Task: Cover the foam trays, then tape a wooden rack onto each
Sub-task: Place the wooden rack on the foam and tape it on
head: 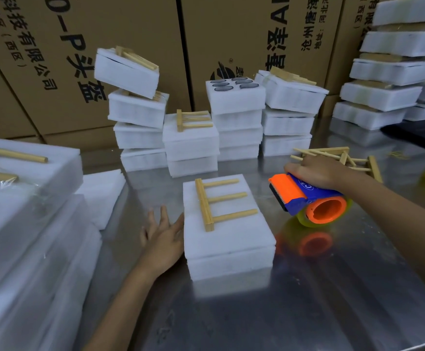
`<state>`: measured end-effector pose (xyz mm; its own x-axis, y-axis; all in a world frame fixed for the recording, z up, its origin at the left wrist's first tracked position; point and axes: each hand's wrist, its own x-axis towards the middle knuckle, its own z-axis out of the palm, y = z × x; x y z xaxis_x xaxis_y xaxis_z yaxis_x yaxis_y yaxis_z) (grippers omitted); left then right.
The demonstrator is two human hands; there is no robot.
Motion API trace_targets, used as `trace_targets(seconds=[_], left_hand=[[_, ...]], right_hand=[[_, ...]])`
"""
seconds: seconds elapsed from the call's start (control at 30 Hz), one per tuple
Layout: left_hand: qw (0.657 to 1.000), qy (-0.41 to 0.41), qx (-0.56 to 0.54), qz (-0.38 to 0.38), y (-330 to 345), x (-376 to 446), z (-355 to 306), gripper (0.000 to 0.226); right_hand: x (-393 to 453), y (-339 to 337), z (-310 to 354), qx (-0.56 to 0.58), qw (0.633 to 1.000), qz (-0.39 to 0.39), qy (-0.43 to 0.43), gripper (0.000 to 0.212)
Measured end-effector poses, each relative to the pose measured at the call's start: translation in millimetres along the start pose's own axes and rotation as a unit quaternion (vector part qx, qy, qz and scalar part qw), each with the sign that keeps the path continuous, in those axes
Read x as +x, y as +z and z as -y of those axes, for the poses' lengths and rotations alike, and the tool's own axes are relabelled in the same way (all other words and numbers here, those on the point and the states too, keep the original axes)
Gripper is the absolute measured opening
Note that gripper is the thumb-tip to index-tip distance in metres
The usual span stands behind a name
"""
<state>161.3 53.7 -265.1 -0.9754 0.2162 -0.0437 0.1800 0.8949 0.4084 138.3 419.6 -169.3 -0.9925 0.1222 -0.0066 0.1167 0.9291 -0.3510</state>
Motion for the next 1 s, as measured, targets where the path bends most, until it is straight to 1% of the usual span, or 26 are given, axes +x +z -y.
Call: trace_targets(seconds=[0.13, 0.3, 0.37, 0.43, 0.47, 0.5, 0.53, 0.57, 0.6, 0.63, 0.7, 0.77, 0.8, 0.83, 0.87, 0.9, 0.93, 1.0], left_hand=[[0.992, 0.027, 0.125, 0.015, 4.3, 4.7, 12.1, 0.055], [0.989, 0.003, 0.144, 0.019, 6.2, 13.2, 16.0, 0.059], [0.991, -0.014, 0.135, 0.011, 4.5, 14.0, 14.3, 0.063], [0.996, -0.026, 0.078, -0.039, -2.2, 13.0, 9.4, 0.063], [0.996, -0.028, 0.018, -0.087, -7.3, 11.6, 4.1, 0.061], [0.988, -0.026, -0.053, -0.146, -13.5, 10.2, -2.8, 0.057], [0.972, -0.016, -0.120, -0.200, -20.2, 9.3, -11.0, 0.053], [0.957, 0.004, -0.167, -0.236, -27.6, 9.0, -21.0, 0.048], [0.949, 0.031, -0.187, -0.250, -36.1, 10.0, -32.9, 0.044], [0.949, 0.061, -0.189, -0.245, -45.1, 13.0, -45.7, 0.041], [0.956, 0.115, -0.173, -0.207, -59.9, 23.5, -74.8, 0.036], [0.962, 0.150, -0.139, -0.181, -63.1, 35.7, -103.8, 0.036], [0.970, 0.154, -0.102, -0.160, -58.9, 40.2, -116.1, 0.039], [0.981, 0.148, -0.039, -0.123, -49.6, 43.6, -124.8, 0.045], [0.987, 0.134, 0.043, -0.075, -36.3, 46.2, -129.5, 0.052], [0.985, 0.118, 0.121, -0.032, -24.0, 48.4, -130.1, 0.057], [0.980, 0.107, 0.166, -0.007, -15.6, 51.1, -128.4, 0.059], [0.978, 0.104, 0.180, 0.014, -10.6, 56.5, -123.8, 0.059]], right_hand=[[-0.1, 0.5, -0.7, 0.005, 1.000, -0.011, -0.001, 0.060], [1.4, 1.6, -2.1, 0.006, 1.000, -0.015, -0.001, 0.059], [1.0, 1.6, -2.7, 0.007, 1.000, -0.015, 0.001, 0.058], [0.7, 1.5, -3.2, 0.014, 1.000, -0.015, 0.003, 0.058], [0.8, 1.5, -3.4, 0.015, 1.000, -0.016, 0.005, 0.058], [1.4, 1.9, -3.3, 0.013, 1.000, -0.016, 0.006, 0.058], [2.5, 2.2, -3.2, 0.009, 1.000, -0.015, 0.006, 0.058], [3.4, 2.4, -3.1, 0.005, 1.000, -0.014, 0.006, 0.059], [3.8, 2.4, -2.6, 0.001, 1.000, -0.011, 0.007, 0.060], [3.7, 2.2, -2.2, 0.000, 1.000, -0.009, 0.007, 0.061], [3.2, 2.5, -2.2, 0.011, 1.000, -0.010, 0.006, 0.062], [2.2, 2.4, -3.5, 0.024, 1.000, -0.017, 0.006, 0.059], [2.2, 2.6, -4.0, 0.027, 0.999, -0.017, 0.006, 0.058], [2.3, 2.9, -4.1, 0.025, 1.000, -0.014, 0.005, 0.057], [2.5, 2.6, -3.8, 0.020, 1.000, -0.010, 0.004, 0.057], [2.4, 2.1, -3.2, 0.015, 1.000, -0.004, 0.004, 0.057], [2.4, 1.7, -2.8, 0.011, 1.000, 0.001, 0.004, 0.057], [2.2, -0.7, -3.4, 0.007, 1.000, 0.012, 0.003, 0.056]])
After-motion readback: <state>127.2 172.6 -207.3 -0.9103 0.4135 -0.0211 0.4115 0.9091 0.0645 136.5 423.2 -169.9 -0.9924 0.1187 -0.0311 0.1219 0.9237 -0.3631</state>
